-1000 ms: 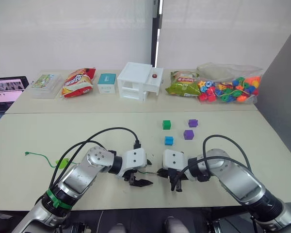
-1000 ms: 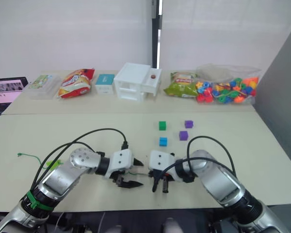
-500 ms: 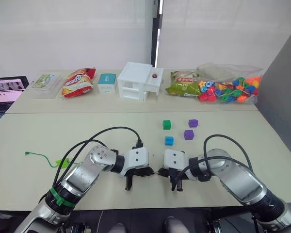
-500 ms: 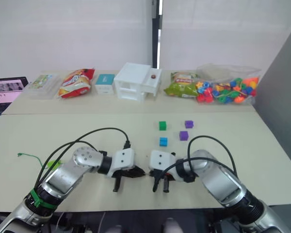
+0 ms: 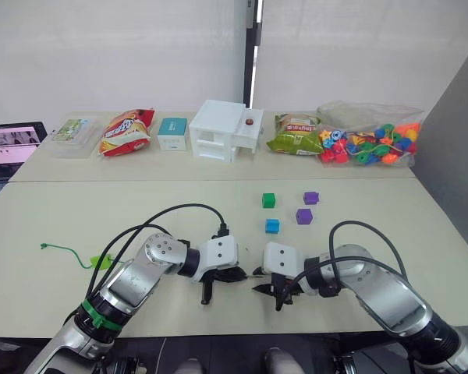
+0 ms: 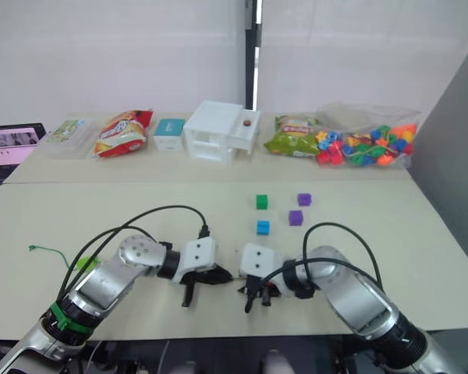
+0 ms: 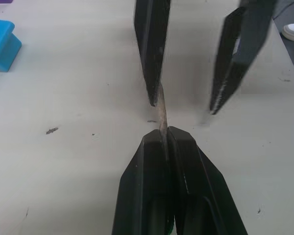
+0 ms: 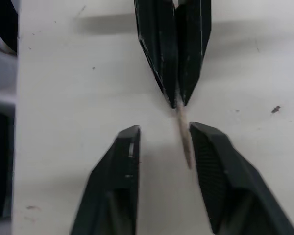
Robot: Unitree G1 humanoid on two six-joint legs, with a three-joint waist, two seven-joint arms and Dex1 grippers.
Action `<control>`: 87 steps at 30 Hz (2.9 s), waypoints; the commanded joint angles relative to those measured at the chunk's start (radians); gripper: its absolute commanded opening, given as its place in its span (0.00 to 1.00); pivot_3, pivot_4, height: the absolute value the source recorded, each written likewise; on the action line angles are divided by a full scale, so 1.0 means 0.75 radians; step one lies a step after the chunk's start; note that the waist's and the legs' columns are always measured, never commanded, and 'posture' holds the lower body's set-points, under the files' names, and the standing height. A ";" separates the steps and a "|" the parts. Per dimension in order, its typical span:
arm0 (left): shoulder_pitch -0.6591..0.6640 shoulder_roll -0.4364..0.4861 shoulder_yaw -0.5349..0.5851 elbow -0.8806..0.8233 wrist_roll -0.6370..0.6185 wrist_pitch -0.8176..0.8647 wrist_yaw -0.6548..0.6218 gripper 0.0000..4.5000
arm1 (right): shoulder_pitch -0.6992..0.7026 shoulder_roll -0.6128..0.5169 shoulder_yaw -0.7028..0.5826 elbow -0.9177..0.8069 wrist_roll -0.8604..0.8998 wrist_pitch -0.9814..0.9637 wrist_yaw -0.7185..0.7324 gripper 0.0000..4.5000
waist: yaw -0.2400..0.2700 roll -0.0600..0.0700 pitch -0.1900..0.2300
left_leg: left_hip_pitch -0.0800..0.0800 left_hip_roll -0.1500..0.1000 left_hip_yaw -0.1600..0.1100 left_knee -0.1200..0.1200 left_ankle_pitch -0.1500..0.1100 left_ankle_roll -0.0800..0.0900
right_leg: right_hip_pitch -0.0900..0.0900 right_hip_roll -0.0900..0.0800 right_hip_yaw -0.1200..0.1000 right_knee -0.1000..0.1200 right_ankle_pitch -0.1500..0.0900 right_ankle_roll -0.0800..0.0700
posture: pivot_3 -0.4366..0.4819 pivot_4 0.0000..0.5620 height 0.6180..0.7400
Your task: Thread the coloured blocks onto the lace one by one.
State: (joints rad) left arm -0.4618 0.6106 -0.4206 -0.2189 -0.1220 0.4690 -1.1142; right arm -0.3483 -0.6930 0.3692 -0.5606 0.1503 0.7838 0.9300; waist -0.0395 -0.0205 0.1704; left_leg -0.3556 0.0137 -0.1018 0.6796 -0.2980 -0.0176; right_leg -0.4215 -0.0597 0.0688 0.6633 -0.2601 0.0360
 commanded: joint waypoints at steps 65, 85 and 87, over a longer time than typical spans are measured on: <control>0.050 0.122 0.087 -0.093 -0.064 0.011 -0.031 0.00 | 0.855 0.762 -0.093 -0.150 -0.163 -0.328 -1.120 0.26 | -0.004 0.003 -0.001 | 0.002 0.001 0.001 -0.004 0.001 -0.001 | 0.001 0.001 0.001 -0.005 -0.001 0.001 | 0.48 0.27 1.00; 0.050 0.120 0.098 -0.099 -0.063 0.017 -0.019 0.00 | 0.660 0.520 -0.332 -0.258 0.054 -0.370 -0.772 0.99 | -0.006 0.000 -0.003 | 0.002 0.001 0.001 -0.004 0.001 -0.002 | 0.002 0.001 0.001 -0.005 -0.001 0.001 | 0.48 0.27 1.00; 0.050 0.118 0.096 -0.101 -0.061 0.018 -0.015 0.00 | 0.565 0.387 -0.391 -0.258 0.172 -0.331 -0.610 0.99 | -0.008 0.000 -0.003 | 0.002 0.001 0.001 -0.004 0.001 -0.002 | 0.002 0.001 0.001 -0.005 -0.001 0.001 | 0.48 0.27 1.00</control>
State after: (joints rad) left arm -0.4197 0.6982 -0.3675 -0.2683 -0.1593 0.4892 -1.1288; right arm 0.1128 -0.3507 0.1134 -0.7158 0.1962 0.5169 0.3661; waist -0.0455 -0.0205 0.1681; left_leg -0.3540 0.0148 -0.1016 0.6764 -0.2974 -0.0187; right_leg -0.4200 -0.0581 0.0694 0.6609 -0.2606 0.0364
